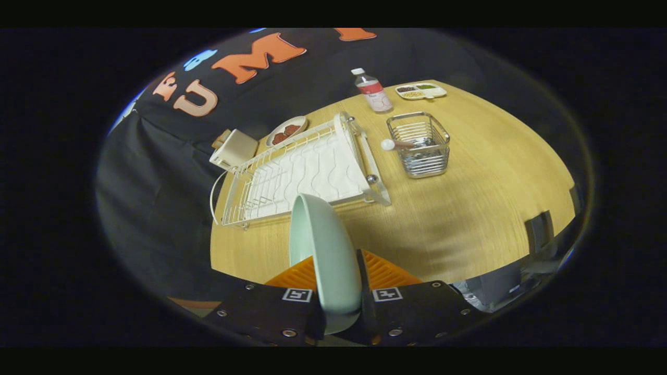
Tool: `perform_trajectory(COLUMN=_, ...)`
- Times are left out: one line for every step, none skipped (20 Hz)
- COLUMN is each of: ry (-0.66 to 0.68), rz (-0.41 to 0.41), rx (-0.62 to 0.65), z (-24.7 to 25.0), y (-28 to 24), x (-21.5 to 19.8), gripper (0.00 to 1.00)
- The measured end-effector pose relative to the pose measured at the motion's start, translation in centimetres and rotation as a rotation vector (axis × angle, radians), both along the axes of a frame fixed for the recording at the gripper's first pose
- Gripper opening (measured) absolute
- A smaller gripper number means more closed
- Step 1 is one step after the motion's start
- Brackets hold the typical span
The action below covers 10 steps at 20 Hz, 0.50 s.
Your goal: Take the plate from the dish rack, then take the spoon from the basket and place it into the plate.
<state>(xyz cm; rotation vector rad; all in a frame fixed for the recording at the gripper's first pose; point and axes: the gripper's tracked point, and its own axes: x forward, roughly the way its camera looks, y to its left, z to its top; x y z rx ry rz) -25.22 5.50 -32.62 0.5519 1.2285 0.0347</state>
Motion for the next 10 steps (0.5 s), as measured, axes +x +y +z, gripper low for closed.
perform_trajectory(ry=0.005, rz=-0.004, rx=0.027, z=-0.8, y=0.5, x=-0.1, gripper=0.28)
perform_trajectory(ry=0.009, rz=-0.011, rx=0.053, z=-1.4, y=0.8, x=-0.2, gripper=0.28)
perform_trajectory(ry=0.020, rz=-0.013, rx=0.074, z=-2.1, y=1.1, x=-0.4, gripper=0.28)
perform_trajectory(ry=0.030, rz=-0.015, rx=0.091, z=-2.8, y=1.4, x=-0.6, gripper=0.28)
perform_trajectory(ry=0.036, rz=-0.015, rx=0.104, z=-3.3, y=1.6, x=-0.8, gripper=0.28)
perform_trajectory(ry=0.037, rz=-0.016, rx=0.119, z=-3.8, y=2.0, x=-0.9, gripper=0.28)
perform_trajectory(ry=0.040, rz=-0.016, rx=0.132, z=-4.2, y=2.2, x=-1.1, gripper=0.28)
perform_trajectory(ry=0.041, rz=-0.016, rx=0.144, z=-4.6, y=2.4, x=-1.2, gripper=0.28)
perform_trajectory(ry=0.041, rz=-0.016, rx=0.151, z=-5.0, y=2.6, x=-1.1, gripper=0.28)
perform_trajectory(ry=0.046, rz=-0.023, rx=0.179, z=-5.3, y=3.1, x=-1.1, gripper=0.28)
